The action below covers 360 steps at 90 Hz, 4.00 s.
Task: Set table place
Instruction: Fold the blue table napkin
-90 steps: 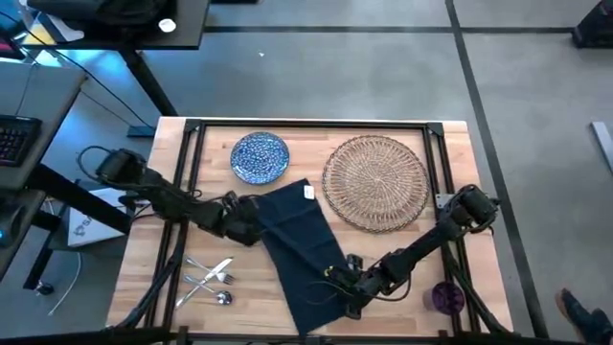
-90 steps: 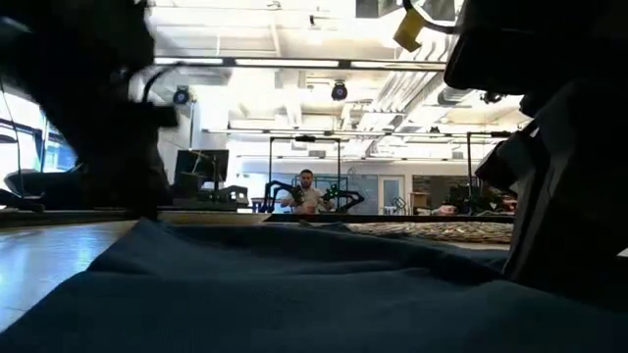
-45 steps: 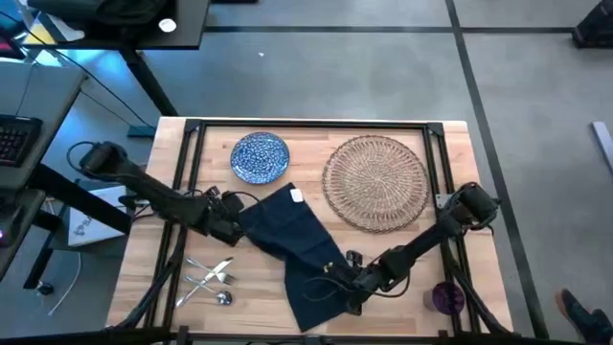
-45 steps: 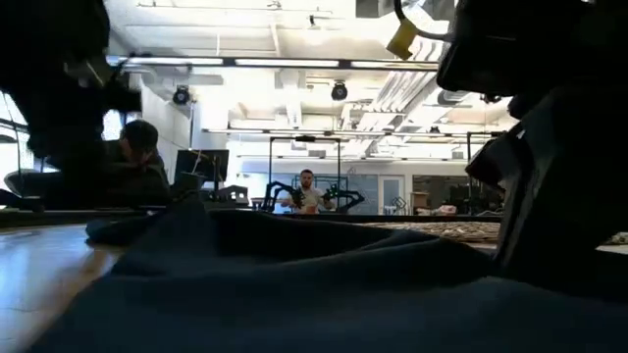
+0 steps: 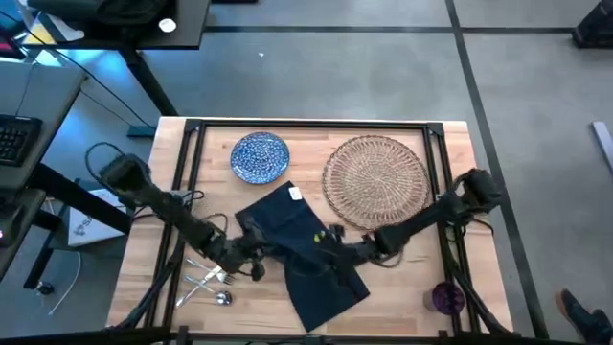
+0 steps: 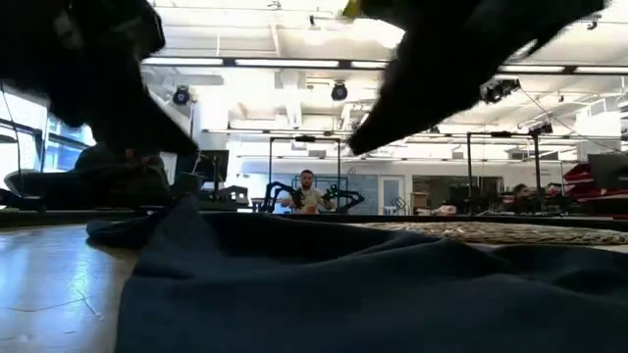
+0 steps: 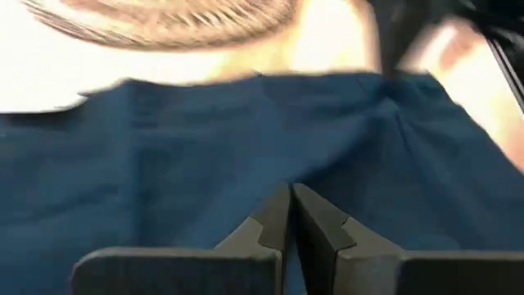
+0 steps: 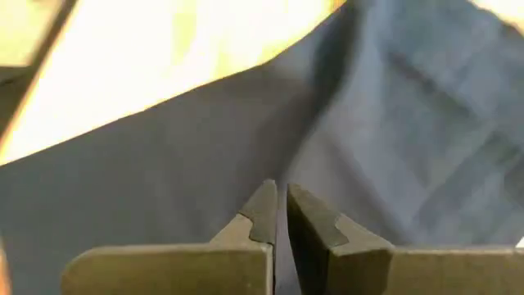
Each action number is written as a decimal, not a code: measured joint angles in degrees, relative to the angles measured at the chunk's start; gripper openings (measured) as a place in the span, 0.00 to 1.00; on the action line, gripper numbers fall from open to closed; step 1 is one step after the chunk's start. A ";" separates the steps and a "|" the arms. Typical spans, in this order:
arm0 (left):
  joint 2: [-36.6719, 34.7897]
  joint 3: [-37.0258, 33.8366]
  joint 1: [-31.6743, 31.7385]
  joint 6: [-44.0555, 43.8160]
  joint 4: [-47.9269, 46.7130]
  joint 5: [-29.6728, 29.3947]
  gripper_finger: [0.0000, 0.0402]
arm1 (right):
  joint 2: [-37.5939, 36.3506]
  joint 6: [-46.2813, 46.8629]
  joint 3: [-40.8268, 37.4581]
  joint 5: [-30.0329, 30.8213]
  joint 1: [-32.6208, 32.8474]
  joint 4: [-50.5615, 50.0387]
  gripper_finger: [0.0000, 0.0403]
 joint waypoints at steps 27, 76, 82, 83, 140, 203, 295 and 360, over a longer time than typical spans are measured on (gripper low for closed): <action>11.67 3.19 -1.42 -3.71 0.88 7.30 0.00 | 9.88 -3.13 0.00 -0.53 -11.87 12.25 0.00; -7.89 2.87 -6.49 -2.50 -24.33 0.37 0.00 | -2.71 -8.92 0.05 -1.01 -10.96 -3.91 0.00; -9.17 2.83 -6.49 -1.39 -24.59 -0.47 0.00 | -3.76 -10.51 0.05 -3.47 -10.06 -3.49 0.00; -9.27 2.83 -6.49 -1.37 -24.52 -0.59 0.00 | -3.82 -10.80 0.06 -4.08 -9.93 -3.37 0.00; -6.95 2.88 -5.79 -2.30 -22.32 0.78 0.21 | -0.01 -23.26 0.11 -20.98 -13.36 -0.27 0.49; -6.55 2.88 -5.62 -2.43 -22.83 -0.27 0.32 | 10.01 -21.28 0.42 -26.90 -15.92 3.02 0.09; 4.15 2.91 -1.11 -4.98 -13.68 2.51 0.47 | -0.02 -19.51 0.00 -16.96 -11.12 -0.80 0.00; 4.94 4.00 1.14 -1.20 -15.59 3.06 0.00 | -3.56 -19.92 0.11 -18.11 -10.84 -5.81 0.03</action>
